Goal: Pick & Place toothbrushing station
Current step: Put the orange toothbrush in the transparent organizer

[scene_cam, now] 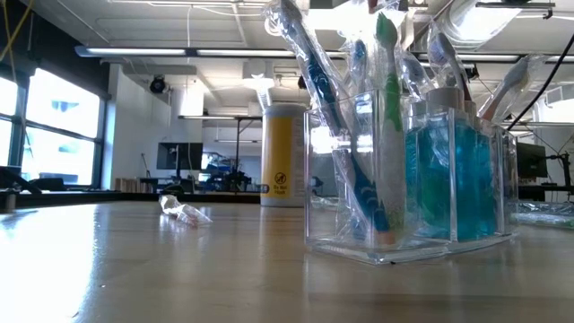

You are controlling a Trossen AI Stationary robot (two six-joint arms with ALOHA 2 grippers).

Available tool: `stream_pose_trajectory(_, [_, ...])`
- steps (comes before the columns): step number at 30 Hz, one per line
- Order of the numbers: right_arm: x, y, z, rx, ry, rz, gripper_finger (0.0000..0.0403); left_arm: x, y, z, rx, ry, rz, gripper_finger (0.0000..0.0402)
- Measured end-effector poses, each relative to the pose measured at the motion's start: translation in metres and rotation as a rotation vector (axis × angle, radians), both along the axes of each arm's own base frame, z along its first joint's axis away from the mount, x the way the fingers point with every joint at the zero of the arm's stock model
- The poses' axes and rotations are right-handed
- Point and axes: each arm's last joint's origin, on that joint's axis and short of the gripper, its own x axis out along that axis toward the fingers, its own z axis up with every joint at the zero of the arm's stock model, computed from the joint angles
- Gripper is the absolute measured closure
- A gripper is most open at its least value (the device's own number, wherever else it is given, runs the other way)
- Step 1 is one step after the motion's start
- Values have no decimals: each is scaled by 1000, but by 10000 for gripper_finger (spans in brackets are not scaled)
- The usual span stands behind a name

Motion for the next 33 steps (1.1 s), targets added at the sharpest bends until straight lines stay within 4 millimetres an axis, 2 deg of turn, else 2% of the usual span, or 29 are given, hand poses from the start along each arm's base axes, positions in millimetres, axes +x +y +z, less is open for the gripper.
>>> stream_pose_trajectory(9, [-6, 7, -1, -153, 23, -38, 345, -1, -3, 3, -12, -28, -15, 394])
stream_pose_trajectory(13, [-15, 15, 0, -212, 27, -110, 306, -5, -7, 8, -18, -46, -27, 394])
stream_pose_trajectory(18, [-28, 26, 2, -219, 16, -212, 230, -8, -17, 9, -18, -46, -62, 394])
stream_pose_trajectory(24, [-45, 39, 5, -314, 35, -348, 145, -11, -32, 27, -2, 20, -102, 394])
stream_pose_trajectory(28, [-49, 41, 7, -369, 54, -396, 123, -14, -44, 34, -26, 84, -141, 394])
stream_pose_trajectory(33, [-49, 40, 7, -388, 61, -401, 126, -20, -57, 35, -109, 105, -196, 394])
